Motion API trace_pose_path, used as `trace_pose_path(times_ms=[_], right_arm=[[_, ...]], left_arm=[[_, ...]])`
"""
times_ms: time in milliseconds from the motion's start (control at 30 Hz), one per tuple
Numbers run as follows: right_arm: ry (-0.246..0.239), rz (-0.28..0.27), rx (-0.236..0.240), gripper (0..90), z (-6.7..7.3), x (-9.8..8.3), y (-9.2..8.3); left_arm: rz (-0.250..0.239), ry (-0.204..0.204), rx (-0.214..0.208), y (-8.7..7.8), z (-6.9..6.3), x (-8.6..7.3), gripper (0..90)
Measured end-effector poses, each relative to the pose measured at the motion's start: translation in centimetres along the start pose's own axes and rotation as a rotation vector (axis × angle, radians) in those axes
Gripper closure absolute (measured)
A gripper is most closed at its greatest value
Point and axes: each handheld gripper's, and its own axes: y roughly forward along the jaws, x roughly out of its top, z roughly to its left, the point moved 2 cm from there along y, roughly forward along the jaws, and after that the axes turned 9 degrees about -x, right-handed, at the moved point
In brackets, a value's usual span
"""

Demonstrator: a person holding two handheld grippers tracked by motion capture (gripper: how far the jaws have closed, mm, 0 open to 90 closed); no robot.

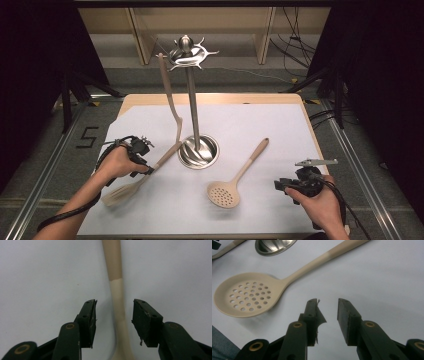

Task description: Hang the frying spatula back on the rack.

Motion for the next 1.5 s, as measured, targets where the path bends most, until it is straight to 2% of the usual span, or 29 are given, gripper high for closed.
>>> trace_pose_path(times_ms=[33, 67, 133, 233, 267, 300, 333, 367, 400, 433, 467, 500, 533, 567, 600, 667, 700, 733, 833, 967, 1133, 1167, 1200, 1233, 1300, 1367, 1400, 1467, 1500], right_arm=[[0.003, 0.001, -0.004, 69.9, 0.0, 0.0, 0.0], [0.031, 0.024, -0.003, 69.9, 0.3, 0.0, -0.1], [0.029, 0.022, 0.005, 69.9, 0.3, 0.0, -0.1], [0.030, 0.022, 0.007, 70.0, 0.3, -0.1, -0.1], [0.028, 0.019, 0.004, 69.9, 0.3, -0.1, -0.1], [-0.001, -0.008, 0.000, 69.9, 0.1, -0.1, 0.1], [0.009, -0.003, -0.005, 69.9, 0.1, 0.0, 0.1], [0.009, -0.003, -0.004, 69.9, 0.1, 0.0, 0.1], [0.009, -0.001, 0.005, 69.9, 0.1, 0.0, 0.1], [0.005, -0.002, 0.008, 69.9, 0.1, 0.0, 0.1], [0.031, 0.021, 0.007, 70.0, 0.3, -0.1, -0.1], [0.032, 0.021, 0.001, 69.9, 0.3, -0.1, -0.1], [0.032, 0.021, 0.004, 69.9, 0.4, -0.1, -0.1], [0.031, 0.021, 0.007, 70.0, 0.3, -0.1, -0.1], [0.031, 0.020, 0.007, 69.9, 0.3, -0.1, -0.1], [0.031, 0.020, 0.007, 69.9, 0.3, 0.0, -0.1], [0.032, 0.020, 0.007, 69.9, 0.3, 0.0, -0.1], [0.032, 0.020, 0.008, 69.9, 0.3, 0.0, -0.1], [0.034, 0.020, 0.005, 70.0, 0.3, -0.1, -0.1], [0.022, 0.012, 0.005, 70.0, 0.2, -0.1, 0.0], [0.036, 0.024, 0.004, 70.0, 0.2, -0.2, -0.1], [0.036, 0.021, 0.003, 70.0, 0.2, -0.2, -0.1], [0.040, 0.021, -0.006, 70.1, 0.2, -0.1, -0.1], [0.037, 0.019, -0.010, 70.1, 0.1, -0.2, -0.1], [0.036, 0.014, 0.007, 70.1, 0.2, -0.1, -0.1], [0.035, 0.013, 0.006, 70.2, 0.2, -0.1, -0.1], [0.036, 0.010, 0.004, 70.2, 0.1, -0.1, -0.1], [0.044, -0.002, -0.017, 70.2, 0.2, -0.1, -0.1], [0.015, -0.027, -0.012, 70.2, 0.1, -0.1, 0.1]], left_arm=[[-0.001, -0.003, -0.004, 0.2, 0.1, 0.1, 53.1], [0.001, -0.014, -0.008, 0.3, 0.1, 0.1, 53.1], [0.010, -0.022, -0.016, 0.6, 0.2, 0.2, 53.4], [0.072, -0.022, 0.005, 0.8, 0.2, -0.1, 55.0], [0.075, -0.025, 0.002, 0.8, 0.1, -0.2, 55.4], [0.079, -0.027, -0.006, 0.9, 0.1, -0.3, 55.6], [0.074, -0.069, -0.021, 1.0, -0.1, -0.5, 56.1], [0.084, -0.037, -0.021, 1.0, 0.1, -0.5, 56.5], [0.093, -0.064, -0.024, 1.1, -0.1, -0.6, 56.9], [0.099, -0.049, -0.017, 1.2, 0.0, -0.6, 57.5], [0.100, -0.055, -0.020, 1.4, 0.0, -0.7, 58.3], [0.097, -0.066, -0.023, 1.5, -0.1, -0.8, 58.9], [0.107, -0.025, -0.019, 1.5, 0.2, -0.7, 59.5], [0.099, -0.069, -0.027, 1.7, -0.1, -0.8, 60.6], [0.108, -0.020, -0.013, 1.6, 0.1, -0.7, 60.7], [0.105, -0.022, -0.009, 1.7, 0.0, -0.7, 62.3], [0.106, -0.044, -0.011, 1.7, -0.3, -0.7, 63.2], [0.129, -0.014, -0.010, 1.6, -0.3, -0.6, 65.3], [0.120, -0.021, 0.006, 1.8, -0.8, -0.6, 73.7], [0.112, -0.069, 0.043, 1.9, -1.2, -0.6, 76.5], [0.098, -0.085, 0.054, 1.8, -1.4, -0.7, 78.4], [0.086, -0.119, 0.049, 1.8, -1.5, -0.8, 78.5], [0.083, -0.107, 0.046, 1.7, -1.3, -0.9, 78.6], [0.059, -0.146, 0.030, 1.7, -1.4, -1.1, 78.6], [0.041, -0.119, 0.027, 1.5, -1.1, -1.3, 78.6], [0.002, -0.123, 0.023, 1.2, -1.0, -1.5, 78.7], [-0.033, -0.138, 0.019, 1.1, -1.1, -1.6, 78.7], [-0.068, -0.134, 0.011, 0.6, -0.9, -1.9, 78.7], [-0.082, -0.125, 0.013, 0.3, -0.9, -2.1, 78.7]])
